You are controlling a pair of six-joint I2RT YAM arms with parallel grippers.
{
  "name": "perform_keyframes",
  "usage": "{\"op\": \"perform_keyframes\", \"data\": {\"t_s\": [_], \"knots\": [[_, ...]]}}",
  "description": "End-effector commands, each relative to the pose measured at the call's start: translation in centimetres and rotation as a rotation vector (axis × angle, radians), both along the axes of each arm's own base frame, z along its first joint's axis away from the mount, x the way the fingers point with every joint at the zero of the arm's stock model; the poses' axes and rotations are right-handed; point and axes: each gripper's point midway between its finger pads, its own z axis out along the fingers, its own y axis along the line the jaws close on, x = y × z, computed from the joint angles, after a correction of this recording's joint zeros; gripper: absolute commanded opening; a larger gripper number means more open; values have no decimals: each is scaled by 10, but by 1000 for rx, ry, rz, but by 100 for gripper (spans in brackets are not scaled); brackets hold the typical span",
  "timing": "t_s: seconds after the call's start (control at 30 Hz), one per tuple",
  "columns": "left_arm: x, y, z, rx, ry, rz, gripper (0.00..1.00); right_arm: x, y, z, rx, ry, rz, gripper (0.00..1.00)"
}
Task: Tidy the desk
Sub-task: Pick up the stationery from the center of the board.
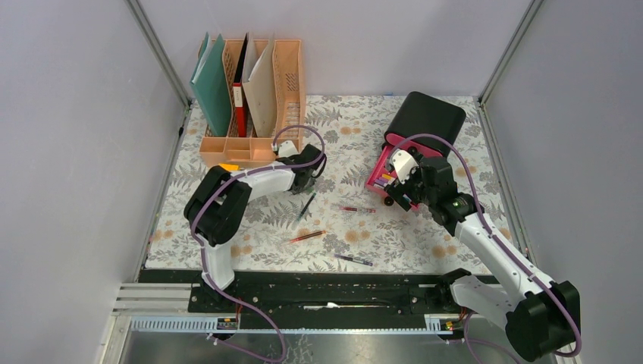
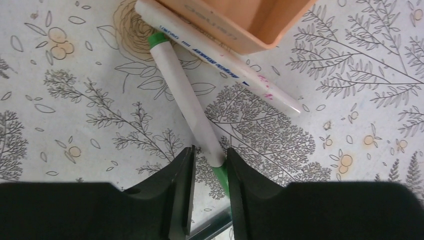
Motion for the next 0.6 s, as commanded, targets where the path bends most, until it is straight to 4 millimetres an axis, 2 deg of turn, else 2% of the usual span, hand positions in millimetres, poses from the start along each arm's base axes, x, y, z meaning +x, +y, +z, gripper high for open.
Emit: {"op": "perform_keyframes", "data": {"t_s": [0.0, 0.37, 0.57], "knots": [[-4, 9, -1, 44, 36, 8, 31, 3, 6, 19, 23, -51, 26, 91], [-24, 31, 11, 81, 12, 10, 1, 3, 7, 20, 28, -55, 31, 92], [-34, 39, 38, 32, -56, 15, 0, 0, 10, 22, 42, -58, 49, 92]]}}
